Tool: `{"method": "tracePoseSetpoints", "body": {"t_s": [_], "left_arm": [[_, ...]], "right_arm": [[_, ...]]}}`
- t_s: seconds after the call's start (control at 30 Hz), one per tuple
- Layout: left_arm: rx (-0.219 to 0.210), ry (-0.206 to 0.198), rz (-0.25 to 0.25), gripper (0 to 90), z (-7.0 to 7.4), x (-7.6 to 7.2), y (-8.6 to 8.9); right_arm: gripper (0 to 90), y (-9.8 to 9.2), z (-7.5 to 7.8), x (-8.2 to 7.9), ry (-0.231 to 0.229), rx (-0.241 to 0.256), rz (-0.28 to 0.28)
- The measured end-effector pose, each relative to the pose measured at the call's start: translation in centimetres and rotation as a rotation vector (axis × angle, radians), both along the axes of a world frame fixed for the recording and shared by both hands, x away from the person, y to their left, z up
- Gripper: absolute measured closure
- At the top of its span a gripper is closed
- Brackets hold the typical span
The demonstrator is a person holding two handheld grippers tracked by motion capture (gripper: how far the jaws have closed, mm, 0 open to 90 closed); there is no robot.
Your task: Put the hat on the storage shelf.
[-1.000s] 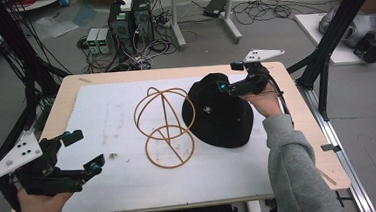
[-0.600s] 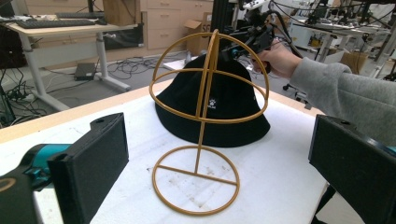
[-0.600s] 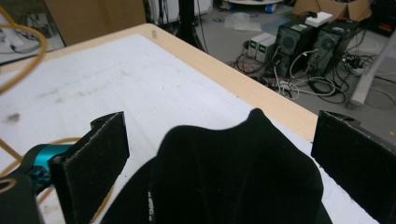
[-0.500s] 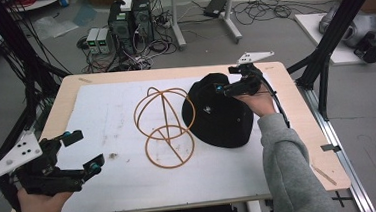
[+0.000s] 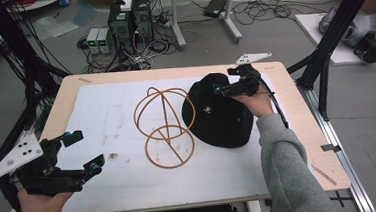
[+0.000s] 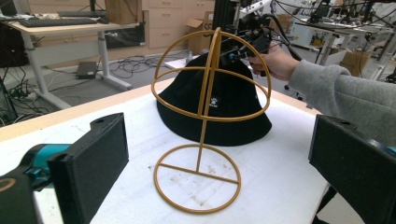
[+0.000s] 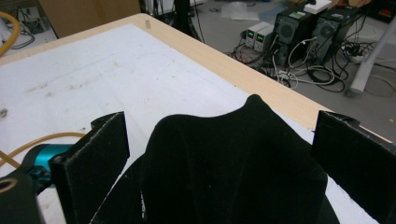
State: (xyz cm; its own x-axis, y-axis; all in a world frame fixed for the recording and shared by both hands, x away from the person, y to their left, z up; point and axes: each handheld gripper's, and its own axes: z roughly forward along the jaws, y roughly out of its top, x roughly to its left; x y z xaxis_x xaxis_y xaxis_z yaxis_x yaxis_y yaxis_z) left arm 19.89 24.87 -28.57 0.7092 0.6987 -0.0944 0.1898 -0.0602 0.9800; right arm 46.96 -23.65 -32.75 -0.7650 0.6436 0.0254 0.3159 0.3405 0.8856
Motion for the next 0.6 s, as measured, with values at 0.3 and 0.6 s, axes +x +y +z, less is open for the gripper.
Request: {"method": "tracePoseSetpoints", "body": {"t_s": [0.3, 0.6], "left_arm": [[-0.003, -0.001, 0.004, 5.1, 0.0, -0.02, 0.09], [0.0, -0.001, -0.007, 5.1, -0.07, 0.03, -0.06]], "right_arm": [[30.7, -0.17, -0.31, 0.09, 0.035, -0.014, 0.008], [66.1, -0.76, -0.96, -0.1, 0.022, -0.015, 0.004]]}}
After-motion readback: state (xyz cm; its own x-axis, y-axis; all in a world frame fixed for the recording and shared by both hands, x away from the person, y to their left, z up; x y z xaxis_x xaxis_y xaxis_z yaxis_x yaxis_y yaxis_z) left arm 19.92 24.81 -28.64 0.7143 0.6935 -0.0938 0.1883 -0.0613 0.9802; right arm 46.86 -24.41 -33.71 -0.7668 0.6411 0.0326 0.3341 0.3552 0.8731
